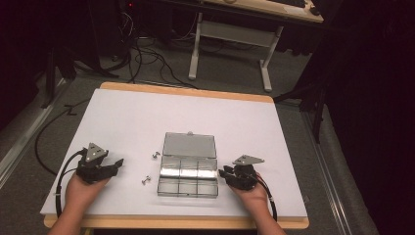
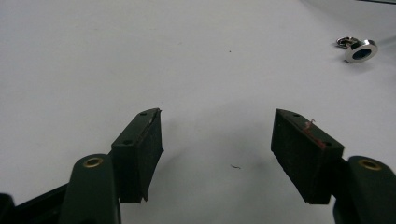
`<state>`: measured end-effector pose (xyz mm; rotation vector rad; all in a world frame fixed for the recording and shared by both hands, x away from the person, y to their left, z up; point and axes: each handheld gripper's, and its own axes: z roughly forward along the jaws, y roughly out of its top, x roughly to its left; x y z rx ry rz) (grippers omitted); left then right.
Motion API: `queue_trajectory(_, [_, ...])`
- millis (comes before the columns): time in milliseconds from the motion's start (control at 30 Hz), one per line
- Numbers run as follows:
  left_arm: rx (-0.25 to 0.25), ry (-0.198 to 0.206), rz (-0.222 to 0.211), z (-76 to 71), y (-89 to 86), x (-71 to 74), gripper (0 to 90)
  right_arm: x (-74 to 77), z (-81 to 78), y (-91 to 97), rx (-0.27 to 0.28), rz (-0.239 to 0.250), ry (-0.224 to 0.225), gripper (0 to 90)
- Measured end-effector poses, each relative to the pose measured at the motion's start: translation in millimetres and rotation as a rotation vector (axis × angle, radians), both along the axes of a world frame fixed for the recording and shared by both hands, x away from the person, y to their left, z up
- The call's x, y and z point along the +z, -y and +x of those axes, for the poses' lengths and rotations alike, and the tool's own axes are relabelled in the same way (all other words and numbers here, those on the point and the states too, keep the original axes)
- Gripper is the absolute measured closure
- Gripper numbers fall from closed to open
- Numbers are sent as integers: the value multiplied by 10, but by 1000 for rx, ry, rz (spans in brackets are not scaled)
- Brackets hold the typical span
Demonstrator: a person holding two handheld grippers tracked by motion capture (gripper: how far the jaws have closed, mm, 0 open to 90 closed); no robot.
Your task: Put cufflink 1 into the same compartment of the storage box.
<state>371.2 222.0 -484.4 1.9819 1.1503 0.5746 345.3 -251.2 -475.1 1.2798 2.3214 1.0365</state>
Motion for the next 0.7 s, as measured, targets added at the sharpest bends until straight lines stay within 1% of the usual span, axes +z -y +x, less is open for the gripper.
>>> queue_trajectory(33, [1,1,-1,-1,-1,0,343,-10,3,-24,4,-19,-1,737])
queue_trajectory(67, [2,3,-10,-1,-2,-2,342,-13,8,-32,6,-30,12,773])
queue_trajectory(100, [0,3,-8,-2,-5,0,342,-7,13,-39,-3,-39,7,778])
queue_trajectory(133, [1,4,-9,-3,-6,0,342,-9,26,-30,4,-35,9,780])
queue_trajectory(167, [1,5,-7,-4,-6,1,343,-8,31,-22,-1,-31,4,781])
queue_trajectory(200, [2,6,-6,-6,-5,1,344,-7,39,-14,-2,-36,8,782])
queue_trajectory(267, [2,7,-6,-7,-2,2,348,-4,68,13,-24,-51,17,782])
queue_trajectory(400, [0,7,-13,-9,-13,5,358,-2,162,158,-85,-52,14,782])
queue_trajectory(500, [1,10,-26,-10,-22,6,372,6,193,306,-127,-47,8,782])
queue_trajectory(567, [5,8,-28,-9,-29,8,379,14,172,409,-147,-42,-1,782])
queue_trajectory(633, [9,19,-33,-20,-35,12,385,26,114,500,-163,-40,-13,782])
queue_trajectory(700, [10,25,-34,-33,-31,16,396,41,40,547,-163,-47,-28,782])
